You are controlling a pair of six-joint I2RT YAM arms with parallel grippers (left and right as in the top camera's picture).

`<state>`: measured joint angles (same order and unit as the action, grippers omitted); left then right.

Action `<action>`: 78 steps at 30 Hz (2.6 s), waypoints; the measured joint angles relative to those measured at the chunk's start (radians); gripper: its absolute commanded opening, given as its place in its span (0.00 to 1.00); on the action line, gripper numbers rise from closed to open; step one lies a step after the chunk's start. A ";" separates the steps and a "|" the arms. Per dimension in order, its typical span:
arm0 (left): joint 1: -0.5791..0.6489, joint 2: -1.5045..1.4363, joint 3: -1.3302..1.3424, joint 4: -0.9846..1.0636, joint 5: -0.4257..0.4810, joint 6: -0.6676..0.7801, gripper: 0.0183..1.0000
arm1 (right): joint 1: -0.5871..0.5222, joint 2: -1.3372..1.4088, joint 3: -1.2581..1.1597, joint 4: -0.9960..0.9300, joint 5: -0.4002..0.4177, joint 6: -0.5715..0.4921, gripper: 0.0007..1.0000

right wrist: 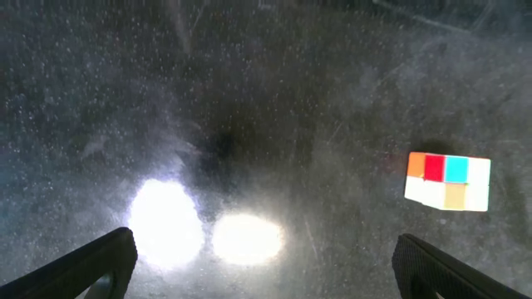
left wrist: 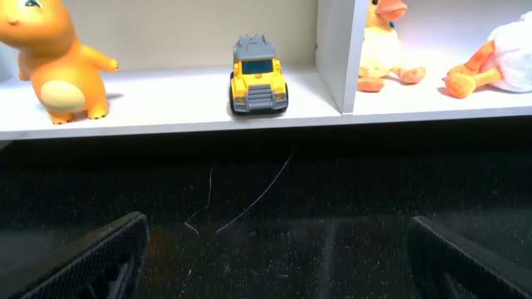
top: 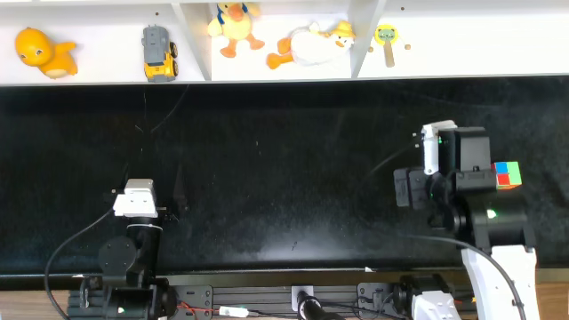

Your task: Store Toys

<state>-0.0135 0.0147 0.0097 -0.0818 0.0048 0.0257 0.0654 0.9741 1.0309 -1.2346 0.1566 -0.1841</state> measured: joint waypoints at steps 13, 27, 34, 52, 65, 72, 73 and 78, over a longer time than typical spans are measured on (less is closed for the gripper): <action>0.000 0.000 0.000 0.000 0.000 0.000 1.00 | -0.080 0.020 -0.008 0.166 -0.051 0.000 1.00; 0.000 0.000 0.000 0.000 0.000 0.000 1.00 | -0.892 0.289 -0.018 0.263 -0.388 -0.467 1.00; 0.000 0.000 0.000 0.000 0.000 0.000 1.00 | -0.968 0.383 -0.093 0.425 -0.456 -0.622 1.00; 0.000 0.000 0.000 0.000 0.000 0.000 1.00 | -0.968 0.552 -0.203 0.669 -0.402 -0.706 0.97; 0.000 0.000 0.000 0.000 0.000 0.000 1.00 | -0.968 0.570 -0.207 0.746 -0.466 -0.618 0.92; 0.000 0.000 0.000 0.000 0.000 0.000 1.00 | -0.943 0.570 -0.206 0.745 -0.499 -0.601 0.70; 0.000 0.000 0.000 0.000 0.000 0.000 1.00 | -0.939 0.570 -0.207 0.745 -0.500 -0.601 0.65; 0.000 0.000 0.000 0.000 0.000 0.000 1.00 | -0.939 0.570 -0.207 0.744 -0.500 -0.598 0.53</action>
<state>-0.0135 0.0147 0.0097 -0.0818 0.0048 0.0257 -0.8734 1.5440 0.8242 -0.4904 -0.3439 -0.7822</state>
